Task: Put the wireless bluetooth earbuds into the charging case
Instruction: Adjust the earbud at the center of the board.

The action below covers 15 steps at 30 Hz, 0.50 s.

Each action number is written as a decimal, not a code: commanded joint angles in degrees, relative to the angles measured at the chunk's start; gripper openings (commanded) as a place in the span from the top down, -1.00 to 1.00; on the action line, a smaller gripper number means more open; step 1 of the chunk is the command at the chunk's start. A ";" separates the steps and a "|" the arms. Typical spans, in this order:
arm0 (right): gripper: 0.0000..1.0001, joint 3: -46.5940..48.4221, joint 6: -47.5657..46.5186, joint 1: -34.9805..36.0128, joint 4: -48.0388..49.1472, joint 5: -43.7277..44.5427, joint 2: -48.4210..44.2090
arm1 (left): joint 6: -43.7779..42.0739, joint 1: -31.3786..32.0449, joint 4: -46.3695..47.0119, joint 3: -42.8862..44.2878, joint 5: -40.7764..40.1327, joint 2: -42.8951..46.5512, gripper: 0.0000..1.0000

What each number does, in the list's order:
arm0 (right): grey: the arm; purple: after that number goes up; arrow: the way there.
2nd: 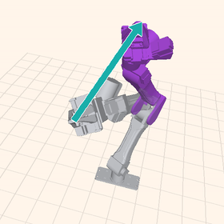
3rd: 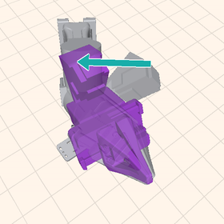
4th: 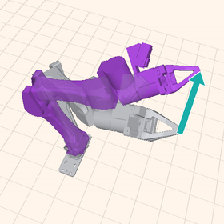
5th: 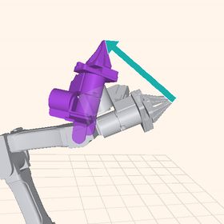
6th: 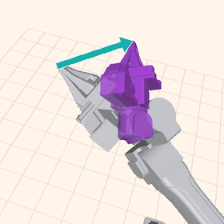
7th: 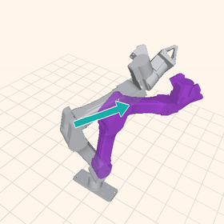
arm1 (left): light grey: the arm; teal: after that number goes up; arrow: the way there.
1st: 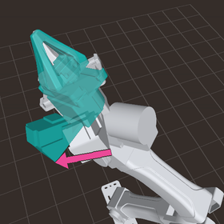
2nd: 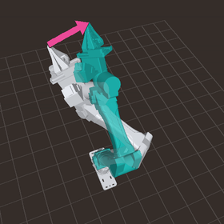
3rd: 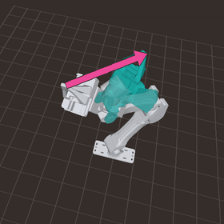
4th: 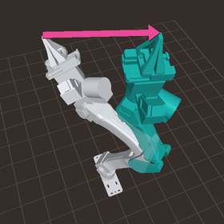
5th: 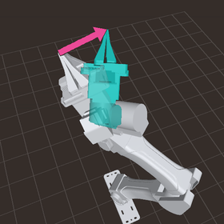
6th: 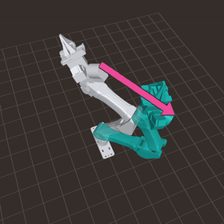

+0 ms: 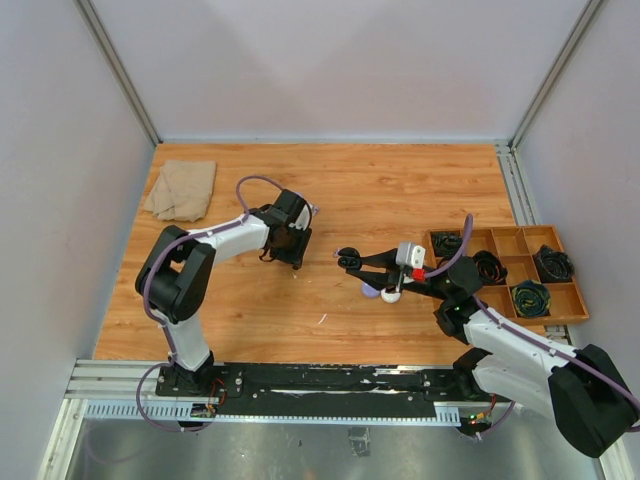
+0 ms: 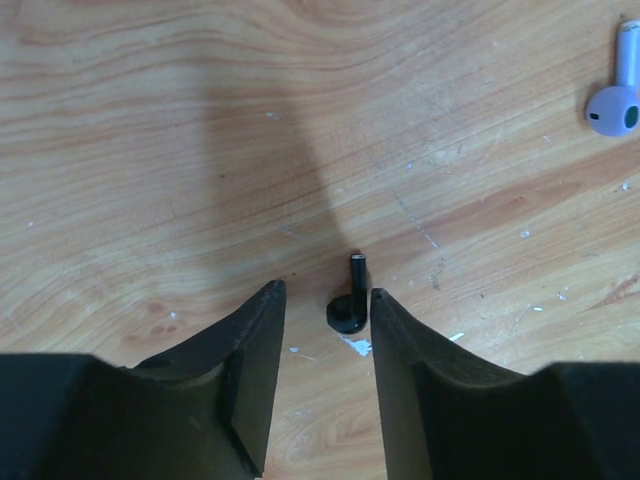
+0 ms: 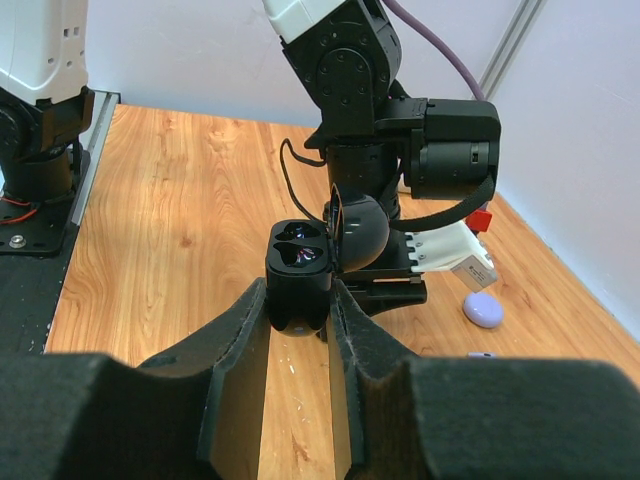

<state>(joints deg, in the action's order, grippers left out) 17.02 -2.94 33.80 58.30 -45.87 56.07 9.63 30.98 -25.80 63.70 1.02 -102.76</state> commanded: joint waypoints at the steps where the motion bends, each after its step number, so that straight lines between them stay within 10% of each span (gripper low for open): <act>1: 0.89 -0.21 0.53 0.65 0.94 -0.31 -0.95 | 0.64 0.04 -2.77 -1.03 -3.37 1.58 0.05; 15: 0.89 -0.13 0.66 0.65 0.94 -0.39 -0.79 | 1.75 0.13 -5.38 -2.25 -9.17 4.05 -0.15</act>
<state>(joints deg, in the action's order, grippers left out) 17.02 -2.87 33.80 58.30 -45.89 56.03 10.72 30.98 -29.50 61.69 -4.60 -100.53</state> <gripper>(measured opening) 0.261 0.571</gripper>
